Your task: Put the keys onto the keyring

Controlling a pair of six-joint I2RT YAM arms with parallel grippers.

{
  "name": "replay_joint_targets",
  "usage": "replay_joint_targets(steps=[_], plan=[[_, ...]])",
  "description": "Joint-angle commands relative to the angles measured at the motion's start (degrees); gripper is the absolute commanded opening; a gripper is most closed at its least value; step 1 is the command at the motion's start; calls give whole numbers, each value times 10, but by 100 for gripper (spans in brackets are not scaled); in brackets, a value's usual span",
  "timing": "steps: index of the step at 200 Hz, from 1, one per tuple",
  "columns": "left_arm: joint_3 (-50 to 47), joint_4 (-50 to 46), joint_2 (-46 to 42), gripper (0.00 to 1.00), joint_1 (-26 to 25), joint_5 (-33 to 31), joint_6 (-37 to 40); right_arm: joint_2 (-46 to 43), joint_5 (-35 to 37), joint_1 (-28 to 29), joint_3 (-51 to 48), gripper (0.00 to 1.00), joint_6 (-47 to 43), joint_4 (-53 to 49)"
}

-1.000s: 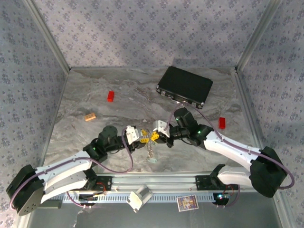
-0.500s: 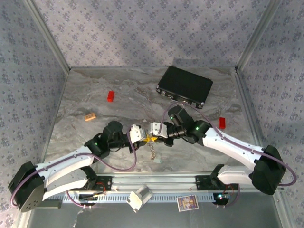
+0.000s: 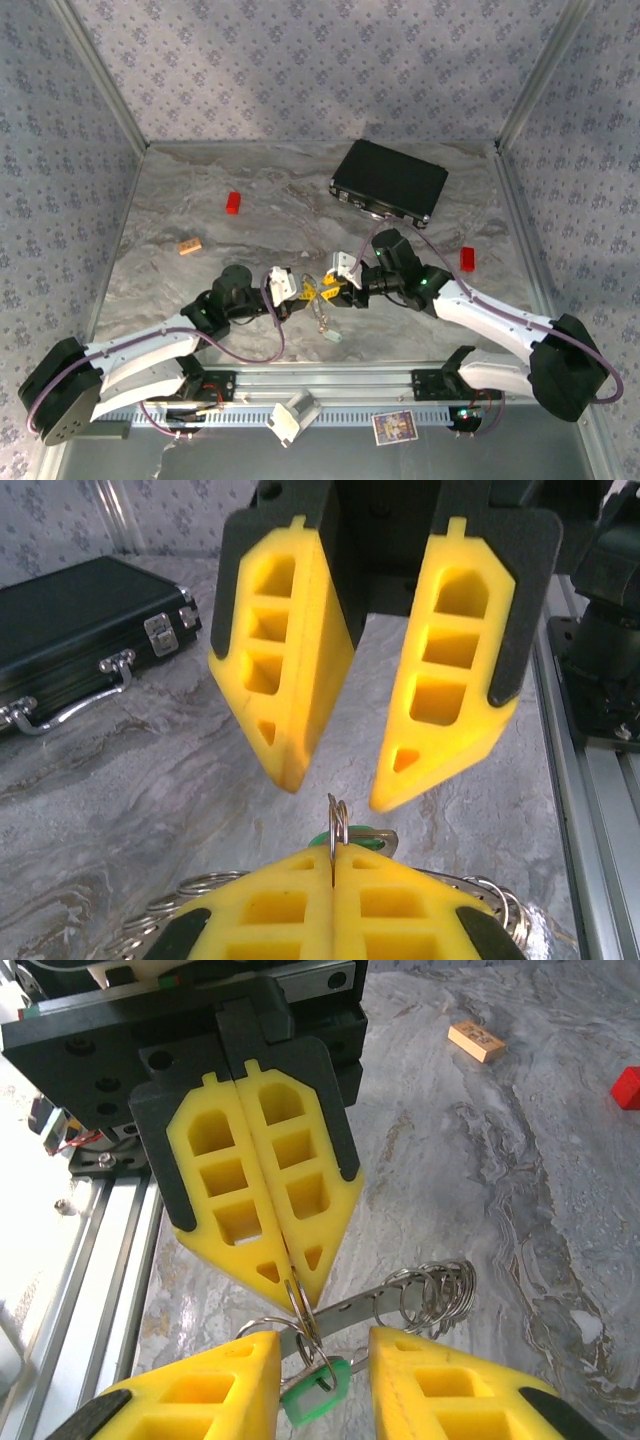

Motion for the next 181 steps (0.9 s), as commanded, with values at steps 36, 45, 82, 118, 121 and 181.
replay_joint_targets(steps=[36,45,82,118,121,181], plan=[[-6,74,-7,0,0,30,-14,17,-39,-5,2,20,19,37],[-8,75,-9,0,0,29,-14,18,-41,-5,2,16,18,36],[-2,46,-19,6,0,6,-12,9,-41,-5,15,0,4,5],[38,-78,-26,14,0,-8,27,14,6,16,74,0,-65,-119],[41,-83,-27,14,0,-7,29,14,9,16,78,0,-69,-127],[73,-136,-26,16,0,8,55,46,95,47,156,0,-138,-250]])
